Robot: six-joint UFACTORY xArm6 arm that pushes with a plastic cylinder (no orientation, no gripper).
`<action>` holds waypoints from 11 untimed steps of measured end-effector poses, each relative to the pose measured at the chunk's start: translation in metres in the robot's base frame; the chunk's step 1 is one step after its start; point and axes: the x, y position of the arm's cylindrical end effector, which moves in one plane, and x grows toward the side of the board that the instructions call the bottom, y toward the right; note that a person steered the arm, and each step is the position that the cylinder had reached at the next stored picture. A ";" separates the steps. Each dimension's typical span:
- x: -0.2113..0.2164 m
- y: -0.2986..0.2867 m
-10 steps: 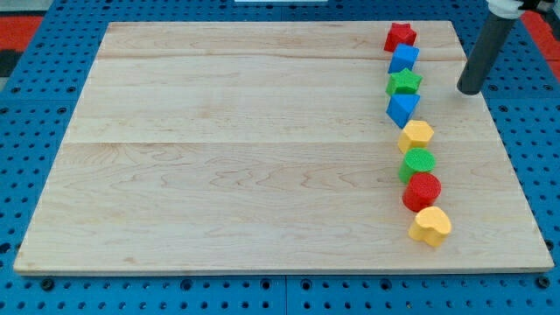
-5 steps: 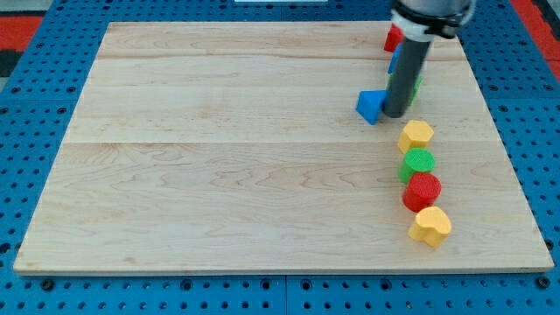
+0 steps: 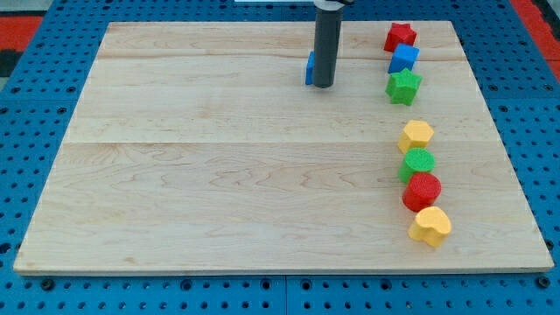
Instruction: Push the blue triangle towards center
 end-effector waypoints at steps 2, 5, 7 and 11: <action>-0.015 0.040; -0.032 -0.026; -0.010 -0.043; 0.038 -0.086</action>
